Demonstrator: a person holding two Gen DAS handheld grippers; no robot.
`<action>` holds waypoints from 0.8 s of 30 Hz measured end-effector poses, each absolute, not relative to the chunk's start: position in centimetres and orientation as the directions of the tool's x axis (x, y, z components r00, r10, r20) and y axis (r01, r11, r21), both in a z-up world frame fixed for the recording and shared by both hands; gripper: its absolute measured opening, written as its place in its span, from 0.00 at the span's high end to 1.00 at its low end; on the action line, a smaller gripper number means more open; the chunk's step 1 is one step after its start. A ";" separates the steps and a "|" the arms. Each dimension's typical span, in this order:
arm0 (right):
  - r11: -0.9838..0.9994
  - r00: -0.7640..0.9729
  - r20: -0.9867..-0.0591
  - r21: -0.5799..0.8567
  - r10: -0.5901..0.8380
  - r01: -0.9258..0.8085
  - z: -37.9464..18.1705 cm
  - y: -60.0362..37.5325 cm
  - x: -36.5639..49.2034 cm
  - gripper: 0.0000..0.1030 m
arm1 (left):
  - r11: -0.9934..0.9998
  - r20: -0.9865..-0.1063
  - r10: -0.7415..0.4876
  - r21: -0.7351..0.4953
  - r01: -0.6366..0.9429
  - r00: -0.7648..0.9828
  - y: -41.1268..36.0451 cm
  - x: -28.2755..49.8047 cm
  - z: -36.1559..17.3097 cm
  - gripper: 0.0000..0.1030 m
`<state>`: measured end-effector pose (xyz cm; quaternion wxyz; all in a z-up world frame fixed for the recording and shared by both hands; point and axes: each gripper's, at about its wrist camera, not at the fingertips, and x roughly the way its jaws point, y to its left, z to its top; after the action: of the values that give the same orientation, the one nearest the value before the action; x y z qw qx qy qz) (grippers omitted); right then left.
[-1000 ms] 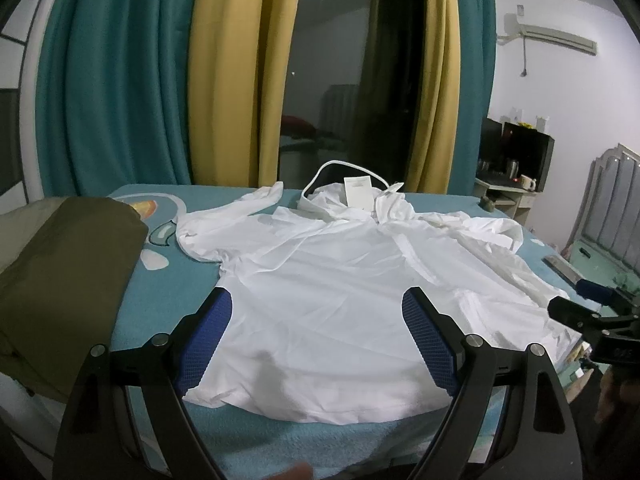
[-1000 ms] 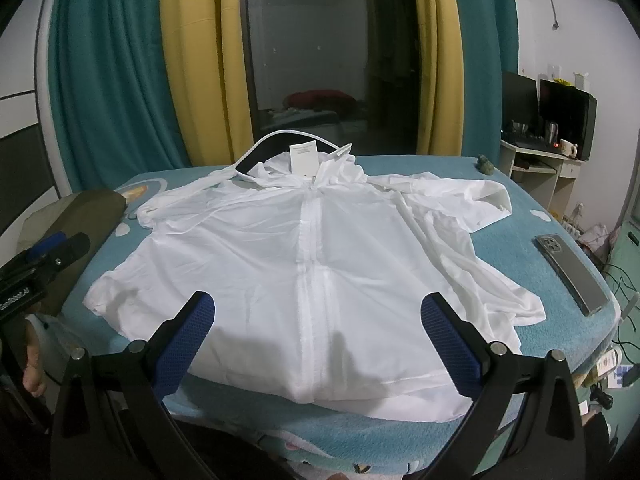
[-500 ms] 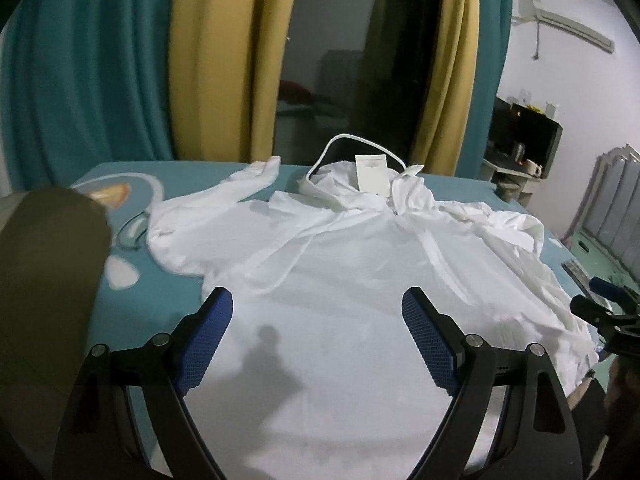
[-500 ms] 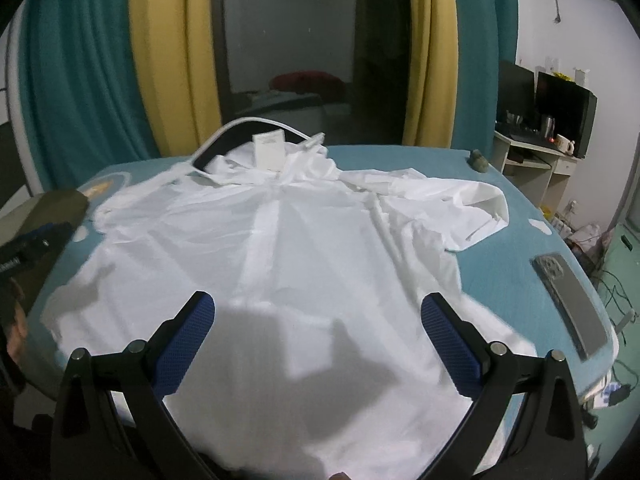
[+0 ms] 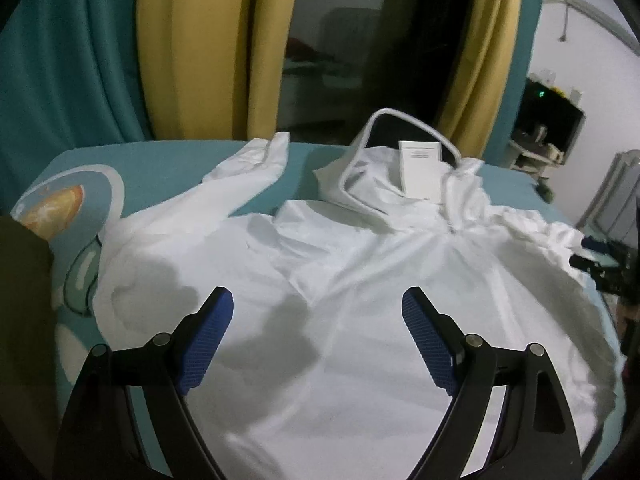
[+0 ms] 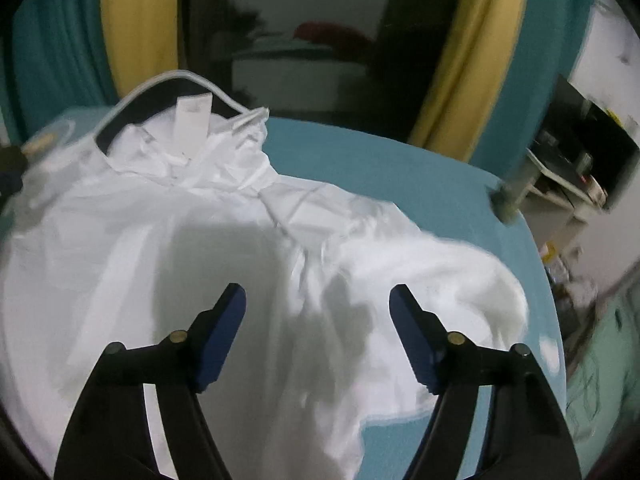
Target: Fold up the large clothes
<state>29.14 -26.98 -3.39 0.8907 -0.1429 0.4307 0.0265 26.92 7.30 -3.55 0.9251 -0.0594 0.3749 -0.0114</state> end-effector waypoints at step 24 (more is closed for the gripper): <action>0.839 0.686 -0.671 -0.176 0.280 -0.515 3.9 -9.7 33.8 0.97 | 0.991 -0.647 -0.015 -0.112 -0.076 0.762 13.1 28.3 -2.1 0.14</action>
<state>33.79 -9.73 3.92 0.9007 -0.1784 0.3289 0.2208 28.25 13.12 -2.09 0.9363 -0.0661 0.3445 0.0165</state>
